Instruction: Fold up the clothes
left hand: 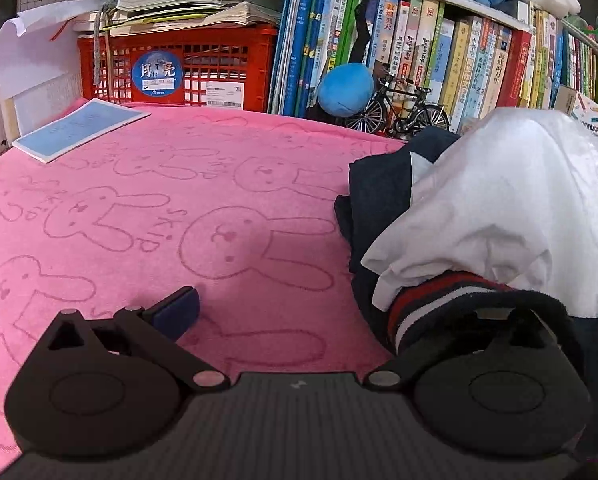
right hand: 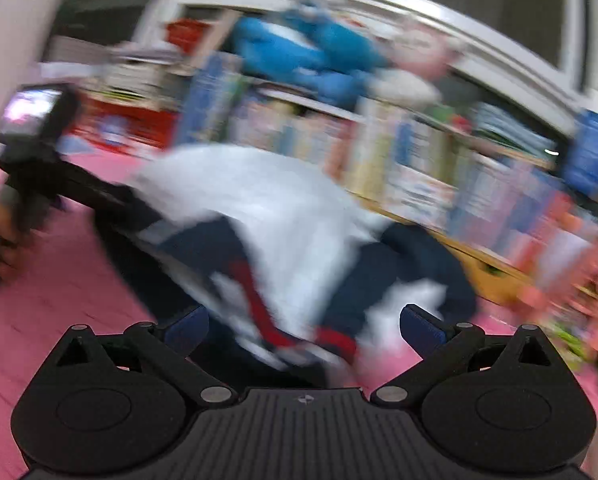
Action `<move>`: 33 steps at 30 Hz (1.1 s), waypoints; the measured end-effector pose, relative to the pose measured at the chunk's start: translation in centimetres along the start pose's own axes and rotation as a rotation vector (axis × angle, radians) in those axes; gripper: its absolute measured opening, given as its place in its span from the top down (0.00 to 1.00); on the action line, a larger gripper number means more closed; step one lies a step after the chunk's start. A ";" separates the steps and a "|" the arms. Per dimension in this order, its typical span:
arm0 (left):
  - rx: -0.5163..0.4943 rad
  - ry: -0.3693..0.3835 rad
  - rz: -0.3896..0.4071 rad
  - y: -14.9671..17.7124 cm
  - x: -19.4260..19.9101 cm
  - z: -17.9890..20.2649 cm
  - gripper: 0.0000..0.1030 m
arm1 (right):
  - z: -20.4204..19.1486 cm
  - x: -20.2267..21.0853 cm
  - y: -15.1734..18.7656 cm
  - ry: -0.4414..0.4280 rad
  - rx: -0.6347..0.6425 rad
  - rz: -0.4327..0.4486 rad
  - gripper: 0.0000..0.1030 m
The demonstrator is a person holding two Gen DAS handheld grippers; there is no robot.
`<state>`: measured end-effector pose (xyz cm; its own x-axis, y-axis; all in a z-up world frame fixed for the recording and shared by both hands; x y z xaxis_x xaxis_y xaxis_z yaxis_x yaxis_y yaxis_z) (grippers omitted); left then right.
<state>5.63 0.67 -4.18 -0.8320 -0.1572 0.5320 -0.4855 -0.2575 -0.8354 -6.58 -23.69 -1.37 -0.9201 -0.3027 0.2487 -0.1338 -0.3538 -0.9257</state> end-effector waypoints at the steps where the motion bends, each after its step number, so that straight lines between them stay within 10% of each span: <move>1: 0.003 0.002 0.001 -0.2 -0.1 0.4 0.00 | -1.2 -1.1 -0.4 -0.021 0.011 -0.001 0.00; 5: 0.013 0.008 0.007 -1.0 -0.3 1.9 0.00 | -1.7 -5.7 -1.4 0.086 0.077 -0.044 0.14; 6: 0.016 0.010 0.008 -1.2 -0.4 2.3 0.00 | -0.8 -6.5 -1.7 0.102 0.058 -0.052 0.46; 7: 0.019 0.011 0.009 -1.4 -0.4 2.7 0.00 | 0.4 -6.5 -2.0 0.114 0.023 -0.052 0.57; 15: -0.206 0.154 0.111 0.0 2.5 6.8 0.00 | 8.3 -2.8 -4.4 0.219 -0.073 0.038 0.51; 21: -0.474 0.094 0.310 2.9 6.2 12.4 0.00 | 10.8 -0.5 -8.0 0.206 -0.178 0.157 0.54; 29: -0.290 -0.185 0.296 0.1 5.5 5.0 0.00 | 9.8 0.6 -4.5 0.340 0.121 0.122 0.30; 33: -0.178 -0.290 0.300 -1.5 6.4 0.9 0.00 | 10.4 -1.3 0.7 0.418 0.239 -0.026 0.43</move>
<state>1.23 -0.79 0.63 -0.8458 -0.4671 0.2579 -0.2938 0.0042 -0.9559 -1.63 -32.70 0.62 -0.9932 0.0732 0.0902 -0.1158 -0.5649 -0.8170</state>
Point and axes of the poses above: each gripper's, at about its wrist camera, not at the fingertips, and x roughly against the way its jaws point, z to its right, y to its underside, the point moved 7 cm from there along -x, roughly the way its jaws point, and after that the axes turned 6 degrees about z, right-handed, at the moved point
